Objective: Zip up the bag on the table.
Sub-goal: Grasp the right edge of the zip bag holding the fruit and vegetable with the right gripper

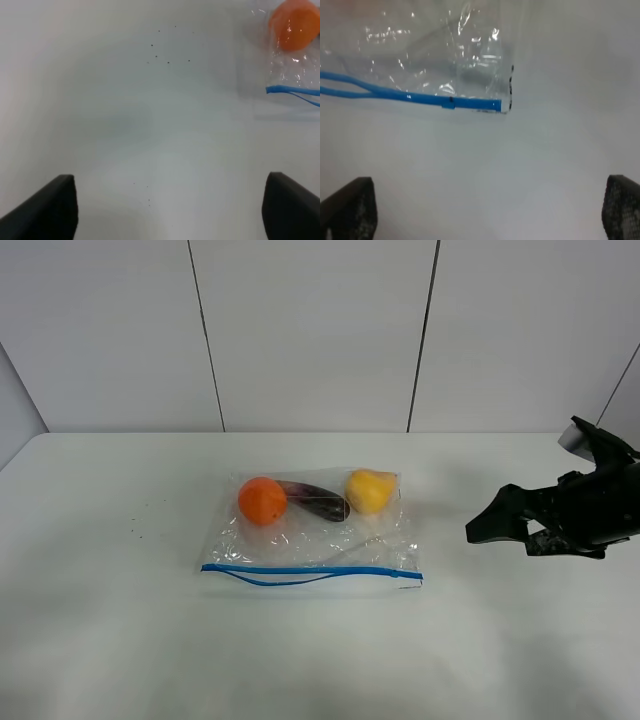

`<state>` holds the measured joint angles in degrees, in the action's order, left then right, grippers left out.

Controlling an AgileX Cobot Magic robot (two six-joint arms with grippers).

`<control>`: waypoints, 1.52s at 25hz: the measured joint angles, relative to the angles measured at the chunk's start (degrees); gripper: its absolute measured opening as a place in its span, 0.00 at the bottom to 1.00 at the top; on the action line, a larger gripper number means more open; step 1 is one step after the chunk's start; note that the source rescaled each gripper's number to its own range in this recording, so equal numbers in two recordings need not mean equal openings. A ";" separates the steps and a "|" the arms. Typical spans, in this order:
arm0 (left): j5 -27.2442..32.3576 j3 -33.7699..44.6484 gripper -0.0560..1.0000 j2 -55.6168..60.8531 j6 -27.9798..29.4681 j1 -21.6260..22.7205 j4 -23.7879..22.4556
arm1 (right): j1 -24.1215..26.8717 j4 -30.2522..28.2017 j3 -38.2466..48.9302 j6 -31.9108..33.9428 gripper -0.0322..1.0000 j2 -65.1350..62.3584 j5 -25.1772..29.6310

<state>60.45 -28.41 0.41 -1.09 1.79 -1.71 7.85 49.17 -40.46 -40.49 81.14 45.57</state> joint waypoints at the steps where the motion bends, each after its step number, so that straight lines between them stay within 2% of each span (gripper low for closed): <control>1: 0.00 0.00 1.00 0.00 0.00 0.00 0.00 | 2.05 2.80 0.00 -3.62 1.00 1.74 1.13; 4: 0.00 0.00 1.00 0.00 0.00 0.00 0.00 | 8.58 13.68 -0.05 -16.40 1.00 9.15 7.28; 6: 0.00 0.00 1.00 0.00 0.00 0.00 0.00 | 10.96 19.63 -0.10 -24.24 1.00 14.24 12.04; 10: 0.00 0.00 1.00 0.00 0.00 0.00 0.00 | 12.16 24.79 -1.94 -31.13 1.00 24.30 17.42; 14: 0.00 0.00 1.00 0.00 0.00 0.00 0.00 | 11.52 25.74 -6.89 -32.13 1.00 29.58 18.00; 22: 0.00 0.00 1.00 0.00 0.00 0.00 0.00 | 6.79 22.00 -15.17 -29.51 1.00 35.59 17.24; 29: 0.00 0.00 1.00 0.00 0.00 0.00 0.00 | 4.33 22.21 -17.07 -29.55 1.00 42.38 16.51; 38: 0.00 0.00 1.00 0.00 0.00 0.00 0.00 | -2.66 26.28 -17.51 -32.03 1.00 45.31 17.88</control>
<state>60.45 -28.41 0.41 -1.09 1.79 -1.71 5.19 75.45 -57.97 -72.52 126.45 63.46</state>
